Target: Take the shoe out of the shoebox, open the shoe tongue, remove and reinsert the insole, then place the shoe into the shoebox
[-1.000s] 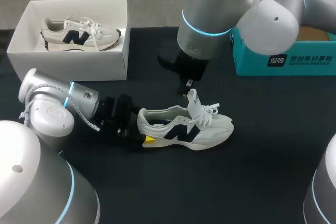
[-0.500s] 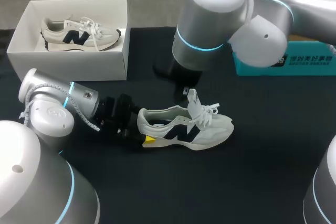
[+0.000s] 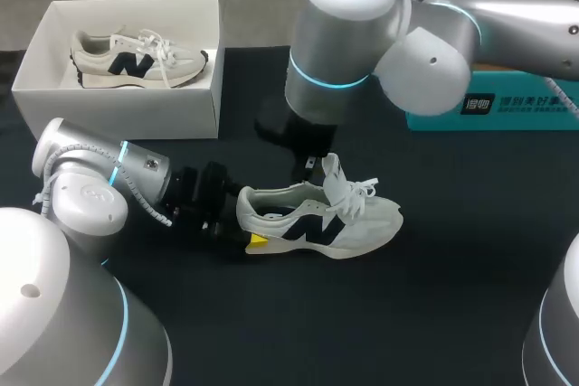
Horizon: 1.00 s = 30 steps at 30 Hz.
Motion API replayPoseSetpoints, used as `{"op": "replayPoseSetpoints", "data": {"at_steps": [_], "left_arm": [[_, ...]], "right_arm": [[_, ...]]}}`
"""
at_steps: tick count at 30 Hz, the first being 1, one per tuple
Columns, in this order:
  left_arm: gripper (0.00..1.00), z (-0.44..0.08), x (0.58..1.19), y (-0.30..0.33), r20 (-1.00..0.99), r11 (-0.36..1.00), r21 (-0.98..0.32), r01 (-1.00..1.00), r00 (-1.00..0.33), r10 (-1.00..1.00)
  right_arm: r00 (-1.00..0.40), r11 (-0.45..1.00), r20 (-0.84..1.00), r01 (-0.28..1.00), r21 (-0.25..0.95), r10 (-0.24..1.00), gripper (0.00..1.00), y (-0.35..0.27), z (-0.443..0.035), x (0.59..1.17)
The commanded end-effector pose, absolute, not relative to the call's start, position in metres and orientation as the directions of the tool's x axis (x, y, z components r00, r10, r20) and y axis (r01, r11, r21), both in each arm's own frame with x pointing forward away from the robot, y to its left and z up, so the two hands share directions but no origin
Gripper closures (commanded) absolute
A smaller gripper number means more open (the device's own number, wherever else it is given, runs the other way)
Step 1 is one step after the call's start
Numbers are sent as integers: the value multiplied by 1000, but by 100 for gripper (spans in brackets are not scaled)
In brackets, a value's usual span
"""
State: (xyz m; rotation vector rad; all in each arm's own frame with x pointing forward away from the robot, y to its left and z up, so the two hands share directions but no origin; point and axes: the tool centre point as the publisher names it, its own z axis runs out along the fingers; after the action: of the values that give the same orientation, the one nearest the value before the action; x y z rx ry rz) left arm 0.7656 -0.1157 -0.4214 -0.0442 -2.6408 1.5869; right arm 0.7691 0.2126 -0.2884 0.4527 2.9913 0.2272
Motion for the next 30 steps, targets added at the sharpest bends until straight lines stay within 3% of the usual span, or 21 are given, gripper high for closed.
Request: {"op": "replayPoseSetpoints", "data": {"at_steps": [1,30], "left_arm": [[100,-425,766,-117,37,471,-882,-7,-998,54],[100,-425,766,-117,37,471,-882,-7,-998,54]], "right_arm": [[-951,948,-96,277,156,293,100,214,-292,769],[-977,987,-142,152,55,158,100,221,-337,779]]}}
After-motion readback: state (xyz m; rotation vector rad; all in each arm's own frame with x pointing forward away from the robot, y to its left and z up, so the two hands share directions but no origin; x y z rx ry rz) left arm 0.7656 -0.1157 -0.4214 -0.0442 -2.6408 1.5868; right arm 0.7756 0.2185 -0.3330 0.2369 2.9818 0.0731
